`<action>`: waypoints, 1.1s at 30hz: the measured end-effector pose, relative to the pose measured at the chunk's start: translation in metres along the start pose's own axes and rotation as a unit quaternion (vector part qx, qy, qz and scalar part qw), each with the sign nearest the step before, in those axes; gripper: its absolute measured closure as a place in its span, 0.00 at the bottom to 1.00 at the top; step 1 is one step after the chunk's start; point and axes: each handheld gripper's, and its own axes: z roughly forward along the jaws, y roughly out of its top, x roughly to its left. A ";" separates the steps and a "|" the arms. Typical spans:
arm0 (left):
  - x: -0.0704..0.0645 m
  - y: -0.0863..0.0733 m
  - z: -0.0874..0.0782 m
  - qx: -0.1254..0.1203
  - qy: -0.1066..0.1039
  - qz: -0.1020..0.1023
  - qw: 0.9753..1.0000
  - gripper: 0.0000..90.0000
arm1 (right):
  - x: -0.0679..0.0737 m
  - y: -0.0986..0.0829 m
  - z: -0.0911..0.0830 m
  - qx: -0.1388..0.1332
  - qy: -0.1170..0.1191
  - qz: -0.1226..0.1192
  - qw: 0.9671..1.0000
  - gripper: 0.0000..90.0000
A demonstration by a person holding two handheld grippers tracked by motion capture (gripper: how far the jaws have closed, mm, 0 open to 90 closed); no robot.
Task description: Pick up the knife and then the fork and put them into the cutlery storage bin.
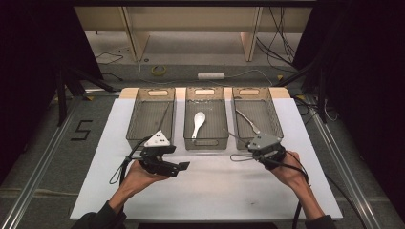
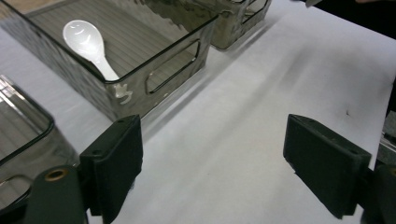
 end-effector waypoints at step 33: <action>0.009 -0.019 -0.033 -0.107 0.038 -0.019 0.993 0.20 | -0.110 0.018 0.079 0.071 -0.029 0.195 0.978 0.98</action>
